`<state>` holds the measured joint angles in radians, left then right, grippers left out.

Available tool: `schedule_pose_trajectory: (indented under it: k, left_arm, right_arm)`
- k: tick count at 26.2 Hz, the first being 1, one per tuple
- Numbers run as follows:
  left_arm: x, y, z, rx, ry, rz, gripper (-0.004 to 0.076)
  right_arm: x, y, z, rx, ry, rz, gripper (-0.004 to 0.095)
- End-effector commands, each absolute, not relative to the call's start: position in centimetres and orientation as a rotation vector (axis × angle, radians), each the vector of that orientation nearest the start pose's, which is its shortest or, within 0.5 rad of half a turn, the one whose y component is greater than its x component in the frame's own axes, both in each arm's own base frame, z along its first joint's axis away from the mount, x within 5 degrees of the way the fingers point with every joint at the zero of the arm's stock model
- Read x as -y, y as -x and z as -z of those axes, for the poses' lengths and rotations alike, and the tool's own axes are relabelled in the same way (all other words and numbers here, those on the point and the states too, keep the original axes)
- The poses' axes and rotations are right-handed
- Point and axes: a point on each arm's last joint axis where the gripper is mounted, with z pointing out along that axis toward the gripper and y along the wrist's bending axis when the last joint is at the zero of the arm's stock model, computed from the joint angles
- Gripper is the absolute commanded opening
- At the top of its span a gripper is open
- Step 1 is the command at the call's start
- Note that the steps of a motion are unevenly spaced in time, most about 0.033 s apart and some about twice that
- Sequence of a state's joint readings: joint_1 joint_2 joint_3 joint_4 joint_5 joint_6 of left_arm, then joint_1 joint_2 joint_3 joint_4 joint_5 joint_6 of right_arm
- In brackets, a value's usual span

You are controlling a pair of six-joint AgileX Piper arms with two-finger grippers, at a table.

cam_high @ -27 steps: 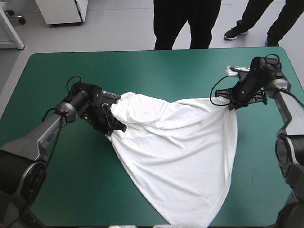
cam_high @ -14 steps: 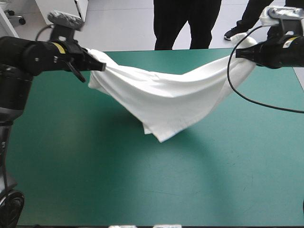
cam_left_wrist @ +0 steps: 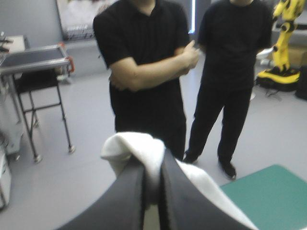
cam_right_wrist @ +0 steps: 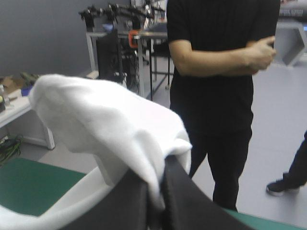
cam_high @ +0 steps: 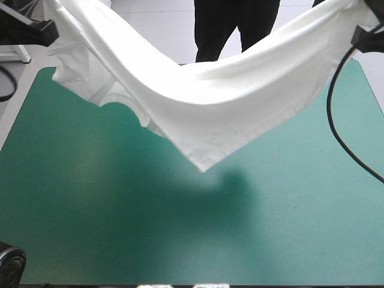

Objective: Fold the cloth

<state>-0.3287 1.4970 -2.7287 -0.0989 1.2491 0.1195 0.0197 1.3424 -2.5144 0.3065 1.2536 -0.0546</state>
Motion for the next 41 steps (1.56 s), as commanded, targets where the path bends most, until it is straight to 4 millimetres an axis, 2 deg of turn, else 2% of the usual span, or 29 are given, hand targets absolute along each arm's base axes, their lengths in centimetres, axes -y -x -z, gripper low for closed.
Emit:
schedule_pose_trajectory:
  k: [1,3,6,10,13,17,20,21,25,26,28,33,34,37,38,41]
  left_arm:
    - [4.9,-9.5,-69.0,-1.170,-0.373,0.350,-0.0009]
    - [4.5,-8.2,-69.7,-1.098,-0.362,0.360,-0.0009]
    - [4.1,-7.3,-69.9,-1.074,-0.358,0.345,-0.0009]
    - [4.1,-7.8,-69.1,-1.160,-0.376,0.316,-0.0009]
    - [4.4,-9.8,-67.6,-1.340,-0.381,0.278,-0.0009]
    - [5.8,-13.6,-65.5,-1.527,-0.395,0.302,-0.0009]
    - [7.0,-17.1,-63.0,-1.683,-0.419,0.292,-0.0009]
    - [7.5,-18.5,-61.6,-1.759,-0.431,0.287,-0.0009]
    - [8.8,-22.5,-56.1,-2.003,-0.477,0.263,-0.0009]
    - [9.4,-24.4,-53.0,-2.110,-0.489,0.245,-0.0009]
    - [10.0,-26.2,-50.0,-2.175,-0.492,0.237,-0.0009]
    - [11.4,-30.5,-43.2,-2.248,-0.479,0.228,-0.0009]
    - [11.8,-32.3,-41.0,-2.257,-0.480,0.196,-0.0009]
    - [12.3,-36.7,-37.5,-2.211,-0.481,0.050,-0.0009]
    - [12.4,-37.7,-36.4,-2.216,-0.480,0.011,-0.0009]
    - [12.5,-40.3,-32.3,-2.277,-0.521,-0.112,-0.0009]
  right_arm:
    - [-2.9,-8.5,-67.3,-1.375,0.225,-0.275,-0.0017]
    - [-2.9,-7.7,-67.7,-1.337,0.226,-0.271,-0.0016]
    - [-2.8,-7.4,-67.7,-1.333,0.227,-0.268,-0.0016]
    - [-2.7,-8.1,-67.3,-1.378,0.214,-0.256,-0.0017]
    - [-2.3,-9.5,-66.4,-1.475,0.158,-0.238,-0.0017]
    - [-2.1,-12.1,-64.9,-1.584,0.114,-0.240,-0.0017]
    - [-2.2,-14.6,-63.1,-1.690,0.105,-0.250,-0.0017]
    - [-2.2,-15.8,-62.1,-1.746,0.100,-0.254,-0.0017]
    - [-2.3,-19.3,-57.9,-1.944,0.079,-0.268,-0.0017]
    - [-2.3,-21.1,-55.0,-2.058,0.075,-0.263,-0.0017]
    - [-2.3,-22.8,-52.4,-2.135,0.063,-0.266,-0.0017]
    - [-2.2,-27.2,-46.2,-2.222,0.017,-0.263,-0.0017]
    - [-2.1,-29.1,-44.3,-2.221,-0.005,-0.255,-0.0017]
    - [-1.8,-33.8,-41.1,-2.203,-0.042,-0.204,-0.0017]
    - [-1.7,-34.7,-40.4,-2.204,-0.053,-0.196,-0.0017]
    - [-1.4,-38.0,-36.4,-2.285,-0.115,-0.168,-0.0017]
